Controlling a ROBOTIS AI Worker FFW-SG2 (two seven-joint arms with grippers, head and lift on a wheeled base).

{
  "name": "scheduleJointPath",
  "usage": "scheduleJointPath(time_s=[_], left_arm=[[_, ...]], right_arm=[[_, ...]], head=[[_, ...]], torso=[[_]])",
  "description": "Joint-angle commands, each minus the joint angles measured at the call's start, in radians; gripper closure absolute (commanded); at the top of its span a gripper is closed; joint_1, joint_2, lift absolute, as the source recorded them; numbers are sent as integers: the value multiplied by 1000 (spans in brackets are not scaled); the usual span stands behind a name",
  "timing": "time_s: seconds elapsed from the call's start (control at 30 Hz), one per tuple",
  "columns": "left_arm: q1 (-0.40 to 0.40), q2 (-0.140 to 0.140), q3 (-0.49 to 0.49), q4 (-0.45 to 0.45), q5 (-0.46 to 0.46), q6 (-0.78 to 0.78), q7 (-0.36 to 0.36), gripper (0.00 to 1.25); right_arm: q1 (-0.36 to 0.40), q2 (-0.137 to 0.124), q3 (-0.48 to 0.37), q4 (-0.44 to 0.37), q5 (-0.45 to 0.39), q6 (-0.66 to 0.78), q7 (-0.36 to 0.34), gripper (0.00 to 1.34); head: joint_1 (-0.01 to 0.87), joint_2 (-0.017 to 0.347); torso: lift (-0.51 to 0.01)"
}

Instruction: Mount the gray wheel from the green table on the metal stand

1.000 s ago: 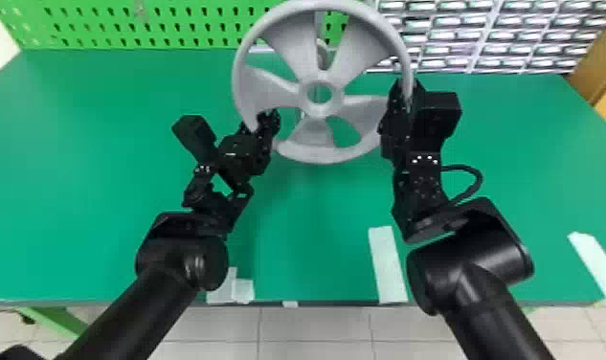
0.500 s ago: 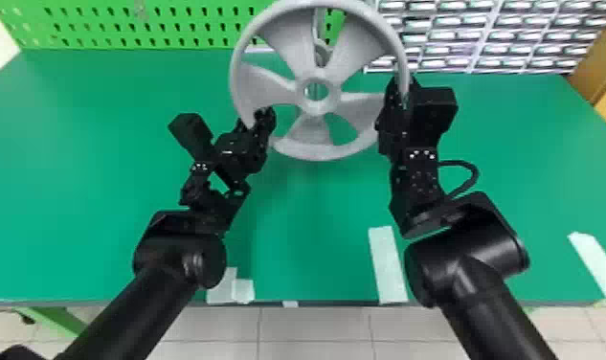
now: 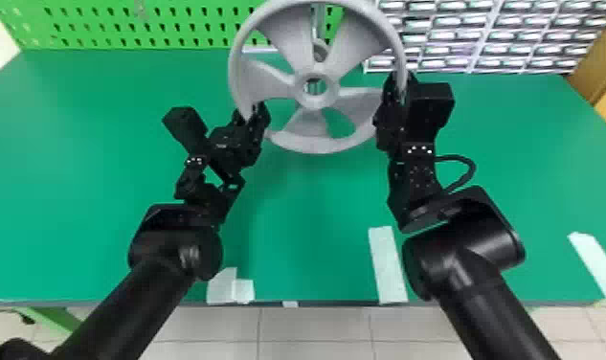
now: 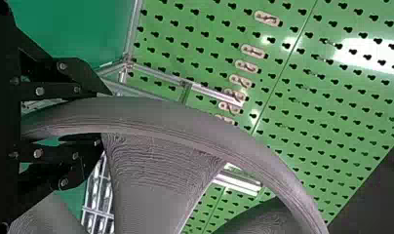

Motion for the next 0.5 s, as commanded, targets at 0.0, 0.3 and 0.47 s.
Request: scheduleJointPath(time_s=[0.0,0.3,0.47], left_arm=[[-7,-2,7,11,-11,-4,0,895],[-20,-8,12,42,-12,-13,0,895],[-33,-17,13,63,-6,-25,0,894]], right_arm=[[-11,0,6,18,-4,-6,0,1187],[-30,5,15,48,-10,-21,0,1187],[-39,6,16,54,-10,-24,0,1187]], head=[[867,52],[867,52],[867,52]], torso=[[-100],[-100],[-100]])
